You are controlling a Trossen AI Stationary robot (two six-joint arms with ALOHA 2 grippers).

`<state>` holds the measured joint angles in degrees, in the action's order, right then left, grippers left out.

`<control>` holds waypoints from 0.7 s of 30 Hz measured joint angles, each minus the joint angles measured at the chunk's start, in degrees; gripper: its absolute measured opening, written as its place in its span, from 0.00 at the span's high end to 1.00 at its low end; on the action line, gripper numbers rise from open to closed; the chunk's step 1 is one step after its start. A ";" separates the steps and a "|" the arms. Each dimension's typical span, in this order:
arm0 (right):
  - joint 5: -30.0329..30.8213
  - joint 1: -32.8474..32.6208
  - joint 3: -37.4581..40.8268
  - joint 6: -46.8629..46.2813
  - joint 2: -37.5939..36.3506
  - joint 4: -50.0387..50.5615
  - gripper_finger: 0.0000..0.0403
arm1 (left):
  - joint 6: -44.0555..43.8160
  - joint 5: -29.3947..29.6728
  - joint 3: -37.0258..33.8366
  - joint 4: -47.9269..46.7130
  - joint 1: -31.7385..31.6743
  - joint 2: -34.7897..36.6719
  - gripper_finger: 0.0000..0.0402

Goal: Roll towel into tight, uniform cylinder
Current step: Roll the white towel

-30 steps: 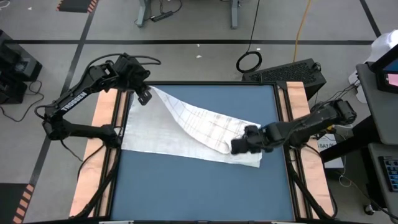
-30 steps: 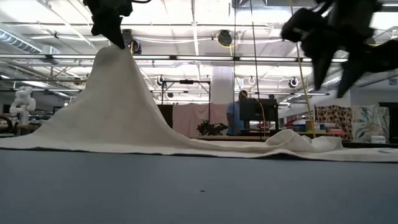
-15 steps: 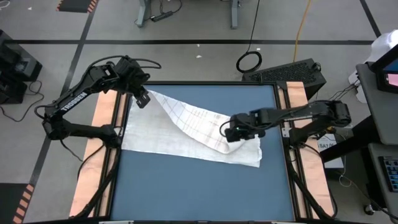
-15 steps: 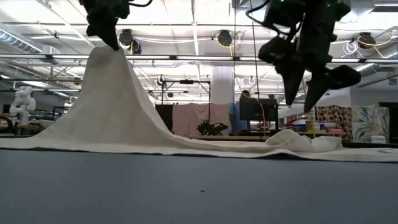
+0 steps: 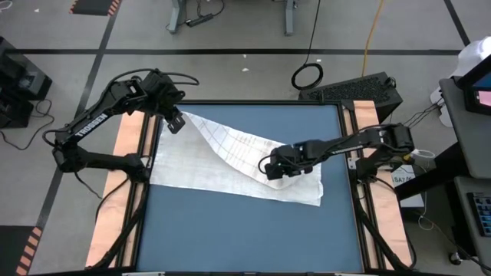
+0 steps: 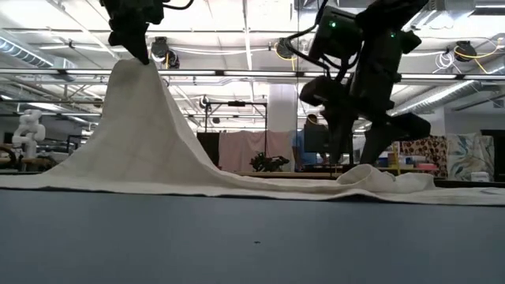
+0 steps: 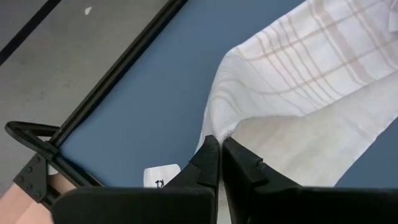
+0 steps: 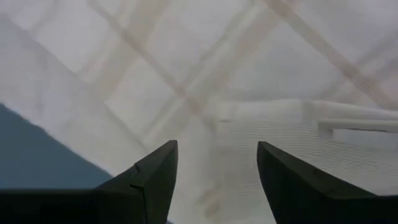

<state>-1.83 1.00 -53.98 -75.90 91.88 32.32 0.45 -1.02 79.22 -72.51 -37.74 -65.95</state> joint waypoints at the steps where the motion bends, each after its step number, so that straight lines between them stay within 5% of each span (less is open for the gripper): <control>1: -0.11 -0.23 0.00 0.05 0.27 0.14 0.50 | 0.00 0.00 0.00 -0.02 0.00 0.00 0.97; 7: 0.48 -1.53 -0.02 -1.40 2.07 0.87 0.61 | 0.37 0.00 0.01 -0.02 0.00 -0.04 0.97; 15: 0.36 -1.47 -0.02 0.17 2.46 4.55 0.97 | 1.90 -0.02 0.02 -0.13 0.00 -0.04 0.97; 21: 2.59 -0.94 -0.04 -1.27 -5.95 16.53 0.98 | 1.97 -0.03 0.02 -0.01 0.00 0.25 0.97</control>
<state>0.76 0.05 -54.02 -77.17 85.93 48.84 2.42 -1.05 79.24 -72.52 -37.74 -65.70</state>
